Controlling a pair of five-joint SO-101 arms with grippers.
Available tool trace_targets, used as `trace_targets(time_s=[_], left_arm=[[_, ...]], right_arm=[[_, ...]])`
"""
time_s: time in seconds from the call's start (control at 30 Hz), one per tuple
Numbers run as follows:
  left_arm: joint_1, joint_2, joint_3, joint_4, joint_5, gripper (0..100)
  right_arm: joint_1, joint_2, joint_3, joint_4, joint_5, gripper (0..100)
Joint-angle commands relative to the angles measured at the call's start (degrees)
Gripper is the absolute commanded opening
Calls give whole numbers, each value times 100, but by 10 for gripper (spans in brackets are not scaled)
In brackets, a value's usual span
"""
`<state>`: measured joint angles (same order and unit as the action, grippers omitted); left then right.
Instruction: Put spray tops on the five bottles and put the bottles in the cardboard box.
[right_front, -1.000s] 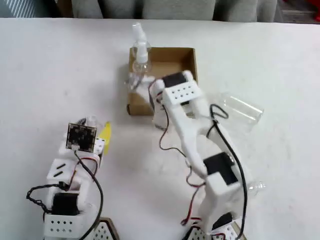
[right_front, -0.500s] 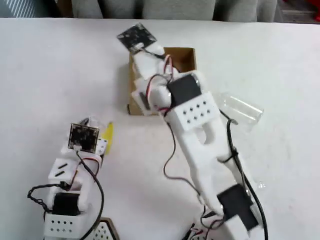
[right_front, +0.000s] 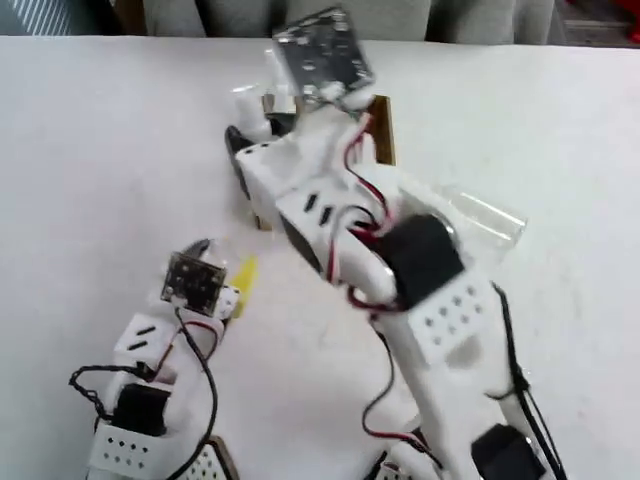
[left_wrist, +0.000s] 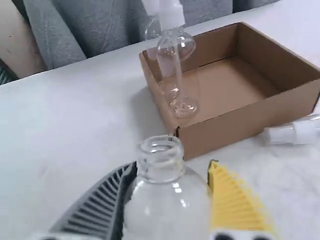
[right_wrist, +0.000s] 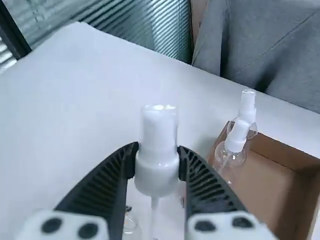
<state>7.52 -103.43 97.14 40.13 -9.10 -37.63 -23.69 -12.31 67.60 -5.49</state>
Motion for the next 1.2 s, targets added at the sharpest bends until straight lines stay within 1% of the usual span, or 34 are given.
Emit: trace_targets(time_s=[0.0,0.1,0.13,0.23,0.3,0.33,0.47,0.73,0.83,1.07,1.17], left_arm=[[356,-136,-18,-70,9,59],[699,-136,-18,-123,44,60],[840,-136,-26,-132,185,60],[1209,-136,-18,-466,985,59],[1244,-136,-18,-607,1415,59],[1235,-136,-18,-633,1521,59],[1244,-136,-18,-642,1530,57],[1235,-136,-18,-580,1512,57],[1244,-136,-18,-466,1503,57],[1226,-136,-18,-360,1503,57],[1226,-136,-18,-352,1503,57]], right_arm=[[-13,-462,-229,-127,-202,16],[-4,-585,-220,-110,-202,16],[-4,-602,-220,-110,-202,16],[171,-620,-220,-136,-202,16],[312,-602,-185,-136,-202,16],[400,-611,-88,-171,-202,16],[708,-848,809,-857,-202,16],[567,-1903,3138,-3363,-193,16],[497,-2053,3622,-3952,-149,16],[75,-2044,3815,-4057,-149,16],[22,-2044,3842,-4031,-149,16]])
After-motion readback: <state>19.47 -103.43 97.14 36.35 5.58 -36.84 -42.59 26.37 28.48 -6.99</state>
